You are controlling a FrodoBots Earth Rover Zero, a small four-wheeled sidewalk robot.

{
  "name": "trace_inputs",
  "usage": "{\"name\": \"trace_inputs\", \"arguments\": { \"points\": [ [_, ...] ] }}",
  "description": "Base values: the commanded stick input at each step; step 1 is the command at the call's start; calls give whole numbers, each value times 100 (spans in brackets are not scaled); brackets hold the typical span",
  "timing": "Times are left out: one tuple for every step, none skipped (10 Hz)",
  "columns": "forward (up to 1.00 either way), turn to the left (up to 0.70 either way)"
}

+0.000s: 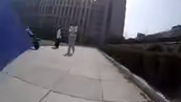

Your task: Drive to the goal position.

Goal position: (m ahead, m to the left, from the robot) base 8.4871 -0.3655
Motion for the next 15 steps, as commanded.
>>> {"name": "trace_inputs", "arguments": {
  "points": [
    [70, 1],
    [70, 1],
    [70, -1],
    [70, -2],
    [70, -34],
    [70, -34],
    [70, -34],
    [70, -34],
    [70, -34],
    [70, -34],
    [70, -34],
    [70, -34],
    [70, -29],
    [70, -22],
    [70, -13]
  ]
}}
